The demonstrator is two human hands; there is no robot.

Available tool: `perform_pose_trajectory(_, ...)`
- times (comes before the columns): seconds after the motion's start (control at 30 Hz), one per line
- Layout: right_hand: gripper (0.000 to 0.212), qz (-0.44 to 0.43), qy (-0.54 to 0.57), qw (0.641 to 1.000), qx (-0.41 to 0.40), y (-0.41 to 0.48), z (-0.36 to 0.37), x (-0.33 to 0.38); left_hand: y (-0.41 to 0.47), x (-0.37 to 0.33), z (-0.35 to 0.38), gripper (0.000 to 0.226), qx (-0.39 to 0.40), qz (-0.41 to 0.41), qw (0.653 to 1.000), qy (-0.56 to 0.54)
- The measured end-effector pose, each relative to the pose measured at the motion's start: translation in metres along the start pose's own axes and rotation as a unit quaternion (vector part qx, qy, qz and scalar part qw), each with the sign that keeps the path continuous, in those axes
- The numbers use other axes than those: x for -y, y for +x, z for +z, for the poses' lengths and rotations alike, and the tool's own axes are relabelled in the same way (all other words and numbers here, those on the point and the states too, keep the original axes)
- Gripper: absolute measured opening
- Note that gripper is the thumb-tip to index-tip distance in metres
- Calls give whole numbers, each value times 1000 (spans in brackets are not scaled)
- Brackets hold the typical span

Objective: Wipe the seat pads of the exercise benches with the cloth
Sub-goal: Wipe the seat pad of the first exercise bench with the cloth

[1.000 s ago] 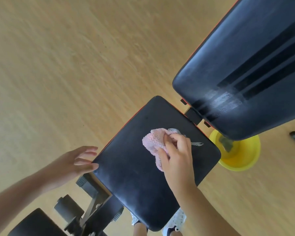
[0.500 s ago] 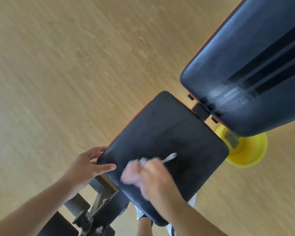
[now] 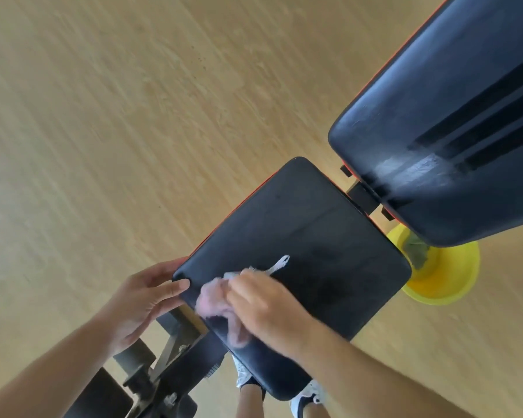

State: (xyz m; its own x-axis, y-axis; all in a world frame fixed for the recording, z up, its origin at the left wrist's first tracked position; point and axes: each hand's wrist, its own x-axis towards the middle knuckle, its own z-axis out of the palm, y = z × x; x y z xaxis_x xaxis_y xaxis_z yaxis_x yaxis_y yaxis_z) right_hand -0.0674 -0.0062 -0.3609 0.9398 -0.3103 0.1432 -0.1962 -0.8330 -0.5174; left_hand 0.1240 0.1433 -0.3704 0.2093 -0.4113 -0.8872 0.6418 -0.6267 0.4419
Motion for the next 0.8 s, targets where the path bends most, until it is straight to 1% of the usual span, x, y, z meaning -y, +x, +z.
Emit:
perform_pose_trajectory(0.03,22,52,-48,997,-31,15,-18,-30,1,1,1,43,1,3,1000,-2)
perform_pose_trajectory(0.07,19,150,-98,981,-75,29,-35,-59,2,2,2,41,2,5,1000,-8)
perform_pose_trajectory(0.1,14,281,-97,945,-135,42,-45,-82,2,5,2,40,3,5,1000,-14)
perform_pose_trajectory(0.13,10,386,-56,903,-182,51,-48,-89,3,6,2,39,2,7,1000,-16)
perform_pose_trajectory(0.17,8,440,-23,875,-203,58,-37,-79,3,7,1,39,1,8,1000,-18)
perform_pose_trajectory(0.2,7,443,1,876,-190,61,-21,-56,3,7,1,40,2,6,1000,-23)
perform_pose_trajectory(0.23,6,389,25,908,-151,58,-3,-24,3,6,1,41,5,2,1000,-30)
perform_pose_trajectory(0.27,8,284,46,954,-90,49,14,11,2,5,-1,43,11,0,999,-37)
perform_pose_trajectory(0.3,13,147,55,987,-38,36,24,37,1,5,-4,44,20,-2,999,-39)
perform_pose_trajectory(0.33,17,21,54,998,22,28,23,48,0,4,-7,45,35,-4,999,-37)
perform_pose_trajectory(0.37,19,-56,65,992,88,28,16,37,-1,3,-9,47,50,-7,998,-40)
perform_pose_trajectory(0.4,22,-84,64,987,120,33,4,16,-1,2,-11,47,62,-10,997,-49)
perform_pose_trajectory(0.43,23,-56,45,990,122,41,-12,-11,-2,0,-11,47,68,-12,996,-58)
perform_pose_trajectory(0.47,21,23,8,995,92,47,-30,-41,-1,-4,-10,45,71,-11,996,-58)
perform_pose_trajectory(0.5,19,135,-54,989,-3,51,-44,-68,-1,-5,-10,40,72,-5,996,-46)
perform_pose_trajectory(0.53,16,255,-91,957,-106,47,-52,-86,-2,-5,-9,36,68,7,997,-25)
perform_pose_trajectory(0.57,13,348,-84,915,-185,40,-55,-89,-2,-5,-7,33,62,20,998,-5)
perform_pose_trajectory(0.6,10,411,-53,885,-212,30,-50,-74,-1,-4,-4,32,53,31,998,6)
perform_pose_trajectory(0.63,11,409,-26,890,-198,15,-34,-51,0,-4,-1,31,39,38,998,11)
perform_pose_trajectory(0.67,13,388,20,911,-137,1,-19,-19,0,-4,2,30,26,45,999,17)
perform_pose_trajectory(0.7,20,332,56,941,-37,-18,-1,12,2,-3,2,29,14,50,998,22)
perform_pose_trajectory(0.73,28,243,104,963,42,-37,6,36,3,-1,1,29,5,54,998,18)
perform_pose_trajectory(0.77,31,129,101,983,89,-53,10,48,1,0,0,35,-2,60,998,15)
perform_pose_trajectory(0.8,27,64,78,990,103,-57,4,43,0,1,-5,49,-12,68,998,10)
